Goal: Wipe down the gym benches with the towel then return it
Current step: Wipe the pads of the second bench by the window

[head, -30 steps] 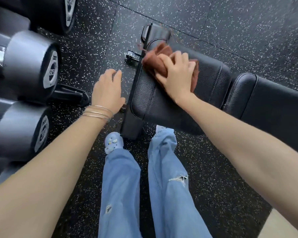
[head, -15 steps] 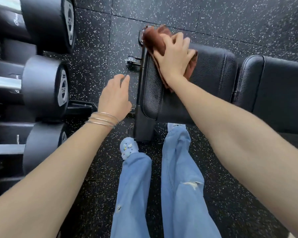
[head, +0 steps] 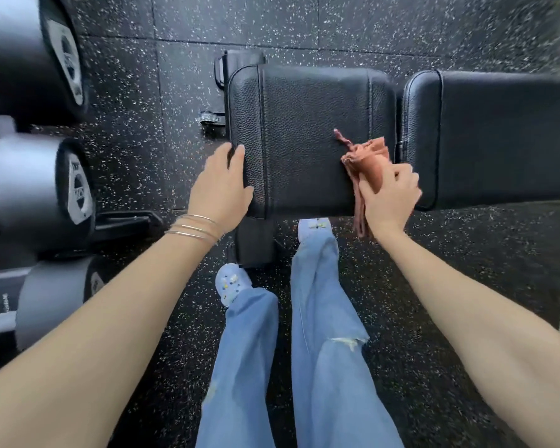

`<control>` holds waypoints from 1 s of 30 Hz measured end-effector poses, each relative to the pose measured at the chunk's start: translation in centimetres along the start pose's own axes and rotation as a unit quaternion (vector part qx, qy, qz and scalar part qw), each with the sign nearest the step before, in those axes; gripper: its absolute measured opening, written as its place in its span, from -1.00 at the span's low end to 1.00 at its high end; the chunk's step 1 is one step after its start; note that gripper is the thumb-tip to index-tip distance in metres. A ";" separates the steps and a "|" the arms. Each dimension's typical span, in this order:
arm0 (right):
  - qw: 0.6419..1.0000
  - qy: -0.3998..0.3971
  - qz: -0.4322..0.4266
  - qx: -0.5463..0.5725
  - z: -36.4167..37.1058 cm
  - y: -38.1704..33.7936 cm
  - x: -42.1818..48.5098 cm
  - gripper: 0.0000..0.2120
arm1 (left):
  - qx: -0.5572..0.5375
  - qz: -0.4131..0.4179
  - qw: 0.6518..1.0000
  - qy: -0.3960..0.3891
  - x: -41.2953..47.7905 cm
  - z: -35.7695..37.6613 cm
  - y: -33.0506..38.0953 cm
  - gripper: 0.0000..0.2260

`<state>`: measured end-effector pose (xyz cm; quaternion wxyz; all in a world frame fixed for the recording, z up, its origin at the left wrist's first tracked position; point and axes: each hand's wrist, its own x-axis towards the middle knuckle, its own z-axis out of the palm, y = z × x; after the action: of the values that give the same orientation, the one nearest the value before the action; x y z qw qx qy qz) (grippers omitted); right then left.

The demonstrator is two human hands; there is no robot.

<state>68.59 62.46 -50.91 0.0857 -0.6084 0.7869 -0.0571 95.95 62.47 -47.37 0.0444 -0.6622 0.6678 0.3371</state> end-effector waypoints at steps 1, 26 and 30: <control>0.998 0.012 0.060 0.007 0.2 -0.7 0.5 -0.68 | -0.003 -0.004 1.000 -0.002 0.0 0.2 0.5 -0.39; 0.975 -0.110 -0.189 -0.050 1.4 -14.1 13.7 -0.62 | 0.078 -0.017 0.996 0.046 5.6 -0.6 5.5 -0.32; 0.971 -0.097 -0.207 -0.067 0.1 -8.4 16.5 -0.59 | 0.100 -0.024 0.994 0.046 6.8 -0.7 7.1 -0.33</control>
<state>72.50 44.38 -50.43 0.1070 -0.7648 0.6341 0.0385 88.92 55.61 -47.51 0.0875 -0.6847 0.6836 0.2370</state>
